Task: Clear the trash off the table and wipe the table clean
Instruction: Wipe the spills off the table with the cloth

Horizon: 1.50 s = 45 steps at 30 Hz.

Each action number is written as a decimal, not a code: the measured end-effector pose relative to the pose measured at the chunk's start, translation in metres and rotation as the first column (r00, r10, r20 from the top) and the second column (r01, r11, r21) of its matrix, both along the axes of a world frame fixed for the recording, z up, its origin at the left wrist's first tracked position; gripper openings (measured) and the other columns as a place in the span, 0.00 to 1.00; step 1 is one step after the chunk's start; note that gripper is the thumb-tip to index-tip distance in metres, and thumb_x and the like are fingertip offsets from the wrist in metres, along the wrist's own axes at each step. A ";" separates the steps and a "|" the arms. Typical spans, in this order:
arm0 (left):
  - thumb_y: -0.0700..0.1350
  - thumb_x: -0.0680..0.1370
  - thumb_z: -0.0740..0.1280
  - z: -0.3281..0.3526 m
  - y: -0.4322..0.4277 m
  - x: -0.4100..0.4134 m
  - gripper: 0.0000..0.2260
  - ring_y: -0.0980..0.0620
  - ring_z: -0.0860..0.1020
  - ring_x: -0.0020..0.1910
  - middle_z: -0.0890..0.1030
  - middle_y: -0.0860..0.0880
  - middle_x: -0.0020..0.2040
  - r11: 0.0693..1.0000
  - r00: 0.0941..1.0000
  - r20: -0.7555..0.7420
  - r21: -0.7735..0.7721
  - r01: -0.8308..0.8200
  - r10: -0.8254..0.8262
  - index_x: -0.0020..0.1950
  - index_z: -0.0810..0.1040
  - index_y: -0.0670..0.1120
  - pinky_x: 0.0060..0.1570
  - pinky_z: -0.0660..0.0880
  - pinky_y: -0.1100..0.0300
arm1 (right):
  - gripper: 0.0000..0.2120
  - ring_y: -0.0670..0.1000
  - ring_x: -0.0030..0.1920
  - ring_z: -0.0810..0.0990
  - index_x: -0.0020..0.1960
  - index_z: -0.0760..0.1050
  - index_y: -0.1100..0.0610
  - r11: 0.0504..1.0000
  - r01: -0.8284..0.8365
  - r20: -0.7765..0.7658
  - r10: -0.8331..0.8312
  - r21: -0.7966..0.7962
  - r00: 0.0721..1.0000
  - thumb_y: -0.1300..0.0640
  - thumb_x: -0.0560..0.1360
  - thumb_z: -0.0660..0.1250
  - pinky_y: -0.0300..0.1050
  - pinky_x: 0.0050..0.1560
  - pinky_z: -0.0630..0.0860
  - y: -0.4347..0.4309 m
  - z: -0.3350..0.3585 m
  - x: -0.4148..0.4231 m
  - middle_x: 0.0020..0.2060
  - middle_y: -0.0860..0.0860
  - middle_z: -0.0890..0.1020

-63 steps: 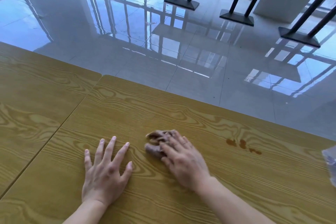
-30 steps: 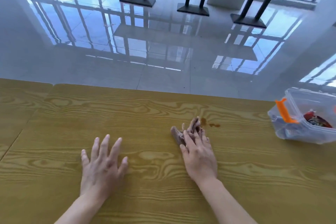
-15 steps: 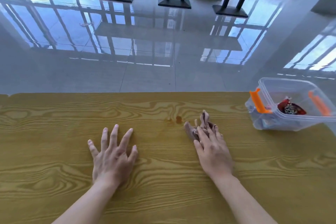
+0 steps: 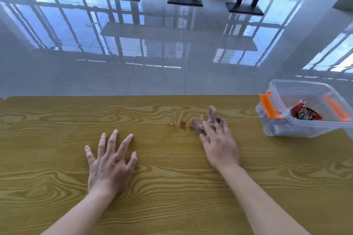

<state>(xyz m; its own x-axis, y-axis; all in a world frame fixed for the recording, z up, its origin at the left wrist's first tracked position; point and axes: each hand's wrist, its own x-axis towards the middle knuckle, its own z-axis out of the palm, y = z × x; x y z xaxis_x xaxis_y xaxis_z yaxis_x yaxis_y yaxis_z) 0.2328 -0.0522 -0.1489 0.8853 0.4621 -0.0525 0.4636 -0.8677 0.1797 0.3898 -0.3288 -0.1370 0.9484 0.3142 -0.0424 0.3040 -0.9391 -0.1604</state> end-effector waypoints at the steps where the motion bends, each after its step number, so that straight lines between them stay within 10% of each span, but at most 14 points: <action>1: 0.67 0.75 0.45 0.001 0.000 0.000 0.28 0.47 0.45 0.79 0.52 0.52 0.81 1.000 1.000 0.003 -0.002 -0.001 0.001 0.76 0.54 0.67 0.73 0.42 0.33 | 0.25 0.56 0.79 0.49 0.77 0.56 0.41 0.991 -0.131 0.004 0.131 0.004 0.991 0.38 0.82 0.46 0.55 0.78 0.50 0.002 0.001 -0.021 0.79 0.46 0.53; 6: 0.67 0.75 0.45 0.000 0.001 -0.001 0.28 0.47 0.46 0.79 0.53 0.51 0.80 1.000 1.000 0.001 -0.001 0.000 0.000 0.76 0.54 0.67 0.73 0.43 0.32 | 0.24 0.51 0.79 0.52 0.74 0.67 0.47 0.903 -0.428 0.016 0.428 0.035 0.904 0.40 0.81 0.52 0.52 0.76 0.56 -0.045 0.002 -0.069 0.77 0.48 0.62; 12: 0.67 0.75 0.46 -0.001 0.000 -0.001 0.28 0.47 0.46 0.79 0.53 0.52 0.80 1.000 1.000 0.007 0.003 0.001 -0.001 0.76 0.55 0.66 0.73 0.43 0.33 | 0.26 0.57 0.79 0.52 0.77 0.58 0.46 0.987 0.152 -0.057 -0.149 0.058 0.987 0.41 0.82 0.49 0.55 0.77 0.51 -0.001 0.000 0.025 0.78 0.53 0.59; 20: 0.67 0.76 0.46 0.000 0.000 0.000 0.28 0.46 0.47 0.79 0.53 0.51 0.80 1.000 1.000 -0.004 0.010 -0.002 0.002 0.76 0.55 0.66 0.73 0.43 0.32 | 0.23 0.52 0.78 0.55 0.73 0.68 0.48 0.857 -0.514 0.022 0.513 0.041 0.858 0.41 0.81 0.56 0.54 0.74 0.61 -0.045 0.003 -0.086 0.77 0.49 0.62; 26: 0.67 0.75 0.46 0.001 -0.001 0.000 0.28 0.47 0.46 0.79 0.53 0.52 0.80 1.000 1.000 0.005 0.014 -0.009 0.008 0.76 0.56 0.66 0.73 0.43 0.33 | 0.25 0.54 0.79 0.50 0.77 0.58 0.44 0.996 0.013 -0.070 -0.007 0.083 0.998 0.40 0.82 0.48 0.52 0.78 0.49 0.024 0.005 0.031 0.79 0.49 0.58; 34: 0.66 0.76 0.48 -0.001 0.000 0.000 0.27 0.47 0.48 0.79 0.54 0.51 0.80 1.000 1.000 0.001 0.013 -0.003 0.003 0.76 0.56 0.66 0.73 0.43 0.32 | 0.23 0.52 0.78 0.55 0.73 0.69 0.50 0.878 -0.472 0.036 0.471 0.075 0.882 0.43 0.80 0.58 0.53 0.75 0.59 -0.027 0.001 -0.097 0.77 0.50 0.63; 41: 0.66 0.76 0.47 -0.001 0.000 -0.001 0.27 0.47 0.47 0.79 0.53 0.51 0.80 1.000 1.000 0.002 0.022 -0.006 0.006 0.76 0.55 0.66 0.73 0.43 0.33 | 0.25 0.55 0.79 0.53 0.77 0.61 0.47 0.995 0.017 -0.009 -0.017 0.094 1.000 0.42 0.82 0.50 0.53 0.78 0.50 0.043 0.000 0.021 0.78 0.51 0.60; 45: 0.66 0.76 0.47 0.000 -0.001 -0.001 0.27 0.47 0.47 0.79 0.54 0.51 0.80 1.000 1.000 0.006 0.020 -0.008 0.008 0.76 0.56 0.66 0.73 0.43 0.33 | 0.24 0.54 0.79 0.49 0.77 0.60 0.45 0.959 -0.265 -0.007 0.267 0.102 0.964 0.41 0.82 0.51 0.53 0.78 0.49 0.066 0.001 -0.018 0.78 0.49 0.59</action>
